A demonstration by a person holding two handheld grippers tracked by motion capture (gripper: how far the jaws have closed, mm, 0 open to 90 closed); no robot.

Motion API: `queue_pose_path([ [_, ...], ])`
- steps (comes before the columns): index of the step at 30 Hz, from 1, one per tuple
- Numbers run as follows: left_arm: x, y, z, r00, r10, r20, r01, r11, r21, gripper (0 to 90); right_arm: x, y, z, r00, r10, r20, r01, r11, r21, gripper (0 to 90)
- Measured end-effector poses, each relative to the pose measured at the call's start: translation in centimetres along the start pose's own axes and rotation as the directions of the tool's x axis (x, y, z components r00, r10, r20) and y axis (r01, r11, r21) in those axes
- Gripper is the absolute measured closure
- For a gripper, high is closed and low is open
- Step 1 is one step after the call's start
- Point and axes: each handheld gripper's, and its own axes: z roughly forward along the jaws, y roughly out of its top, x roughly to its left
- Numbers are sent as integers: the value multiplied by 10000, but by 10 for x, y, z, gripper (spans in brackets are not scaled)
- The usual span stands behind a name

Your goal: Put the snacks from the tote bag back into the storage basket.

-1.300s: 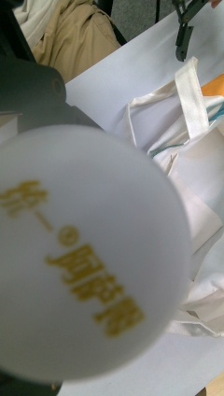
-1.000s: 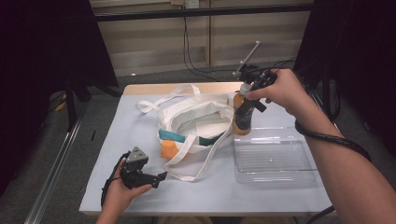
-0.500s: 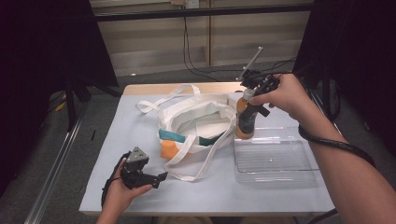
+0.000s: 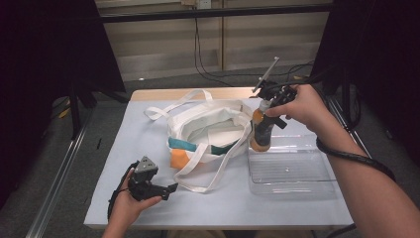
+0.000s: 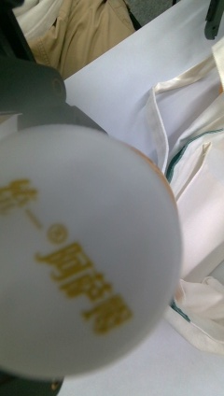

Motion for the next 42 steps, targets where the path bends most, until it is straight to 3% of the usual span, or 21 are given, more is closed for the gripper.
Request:
queue_pose_path([
  [18, 0, 0, 1, 10000, -26, 2, 26, 10000, -16, 57, -2, -4, 16, 9999, 153, 67, -155, 9992, 359, 307],
  [42, 0, 0, -1, 10000, -76, -24, 76, 9999, -134, 56, -3, -1, 32, 9999, -34, 131, 26, 9984, 565, 307],
])
